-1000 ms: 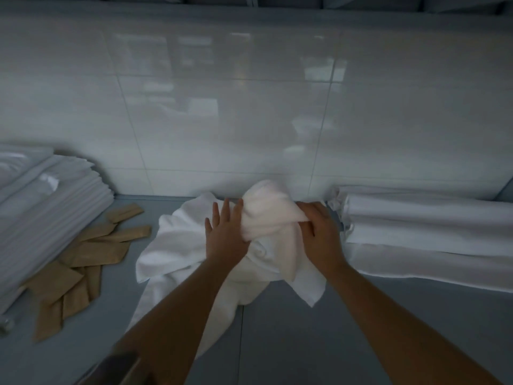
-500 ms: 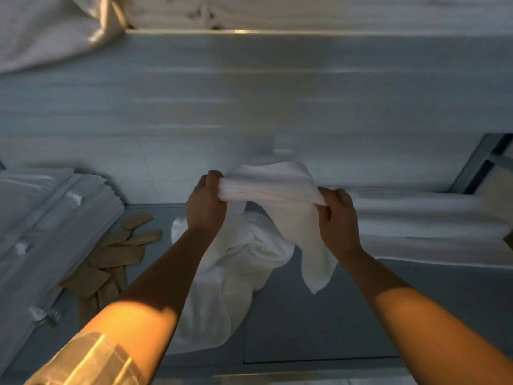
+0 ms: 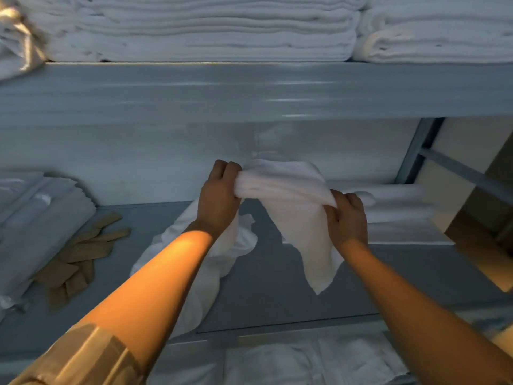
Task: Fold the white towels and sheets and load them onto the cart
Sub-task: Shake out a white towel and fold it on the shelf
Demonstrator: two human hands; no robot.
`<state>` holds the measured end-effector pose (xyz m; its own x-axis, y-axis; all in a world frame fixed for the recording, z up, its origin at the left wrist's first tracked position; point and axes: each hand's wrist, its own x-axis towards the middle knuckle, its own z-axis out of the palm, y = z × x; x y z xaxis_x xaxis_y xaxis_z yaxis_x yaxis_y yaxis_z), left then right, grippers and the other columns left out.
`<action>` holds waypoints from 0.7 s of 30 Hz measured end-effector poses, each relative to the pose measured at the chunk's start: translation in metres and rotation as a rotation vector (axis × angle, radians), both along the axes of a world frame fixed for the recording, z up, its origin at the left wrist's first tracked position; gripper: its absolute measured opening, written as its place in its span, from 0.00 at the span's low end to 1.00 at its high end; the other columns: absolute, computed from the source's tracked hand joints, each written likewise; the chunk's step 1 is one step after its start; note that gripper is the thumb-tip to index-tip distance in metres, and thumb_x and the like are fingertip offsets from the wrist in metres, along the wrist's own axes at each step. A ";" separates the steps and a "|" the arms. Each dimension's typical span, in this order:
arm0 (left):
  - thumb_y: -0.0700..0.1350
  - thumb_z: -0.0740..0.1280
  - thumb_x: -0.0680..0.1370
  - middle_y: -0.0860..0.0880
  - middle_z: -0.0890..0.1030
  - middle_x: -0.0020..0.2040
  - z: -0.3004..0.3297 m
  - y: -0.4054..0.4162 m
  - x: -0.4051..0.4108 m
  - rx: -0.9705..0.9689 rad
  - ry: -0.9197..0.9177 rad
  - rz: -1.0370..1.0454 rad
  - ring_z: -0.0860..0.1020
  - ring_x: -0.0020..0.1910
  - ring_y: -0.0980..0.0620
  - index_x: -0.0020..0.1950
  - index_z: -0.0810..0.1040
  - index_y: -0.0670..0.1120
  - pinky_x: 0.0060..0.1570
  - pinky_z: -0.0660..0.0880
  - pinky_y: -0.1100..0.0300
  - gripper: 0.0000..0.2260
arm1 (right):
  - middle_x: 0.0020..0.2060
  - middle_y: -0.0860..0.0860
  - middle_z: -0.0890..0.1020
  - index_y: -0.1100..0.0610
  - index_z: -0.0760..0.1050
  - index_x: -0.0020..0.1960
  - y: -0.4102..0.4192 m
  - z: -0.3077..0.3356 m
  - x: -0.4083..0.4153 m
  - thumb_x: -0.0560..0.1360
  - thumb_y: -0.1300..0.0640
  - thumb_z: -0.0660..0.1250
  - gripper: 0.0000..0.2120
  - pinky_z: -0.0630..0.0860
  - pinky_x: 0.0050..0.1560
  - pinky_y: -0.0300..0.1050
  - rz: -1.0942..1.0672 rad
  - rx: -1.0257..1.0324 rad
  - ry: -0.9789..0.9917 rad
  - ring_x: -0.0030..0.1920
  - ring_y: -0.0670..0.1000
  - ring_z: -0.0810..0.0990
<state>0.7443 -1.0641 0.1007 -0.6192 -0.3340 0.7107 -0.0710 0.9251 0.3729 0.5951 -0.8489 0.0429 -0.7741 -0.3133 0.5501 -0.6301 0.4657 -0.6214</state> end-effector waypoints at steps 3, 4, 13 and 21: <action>0.28 0.66 0.67 0.37 0.73 0.49 0.000 0.046 -0.018 -0.032 0.000 0.023 0.75 0.39 0.39 0.51 0.75 0.36 0.34 0.73 0.50 0.14 | 0.54 0.58 0.73 0.56 0.74 0.64 0.034 -0.011 -0.023 0.78 0.59 0.61 0.15 0.73 0.52 0.47 0.022 0.007 -0.016 0.50 0.56 0.73; 0.28 0.65 0.66 0.37 0.73 0.49 -0.003 0.058 -0.022 -0.036 -0.007 0.022 0.75 0.39 0.39 0.50 0.75 0.36 0.35 0.73 0.50 0.14 | 0.54 0.58 0.73 0.56 0.74 0.64 0.042 -0.015 -0.028 0.78 0.59 0.61 0.15 0.72 0.52 0.46 0.024 0.008 -0.029 0.51 0.56 0.73; 0.34 0.66 0.70 0.40 0.73 0.55 -0.126 0.136 -0.068 0.068 -0.405 0.196 0.73 0.51 0.39 0.56 0.74 0.41 0.47 0.63 0.52 0.15 | 0.55 0.61 0.75 0.63 0.73 0.63 0.114 -0.082 -0.085 0.78 0.65 0.60 0.14 0.71 0.51 0.51 0.146 0.273 -0.090 0.59 0.60 0.70; 0.62 0.62 0.75 0.49 0.64 0.69 -0.241 0.140 -0.068 0.227 -0.998 0.040 0.63 0.69 0.46 0.70 0.64 0.51 0.64 0.61 0.49 0.27 | 0.69 0.57 0.70 0.51 0.69 0.71 0.116 -0.174 -0.099 0.80 0.53 0.57 0.20 0.50 0.72 0.62 0.179 0.829 -0.174 0.72 0.56 0.62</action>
<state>0.6766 -0.9238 -0.1398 -0.8792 -0.4302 -0.2050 -0.4745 0.8302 0.2927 0.4963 -0.7328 -0.1314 -0.7270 -0.6859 -0.0319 -0.6645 0.7144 -0.2194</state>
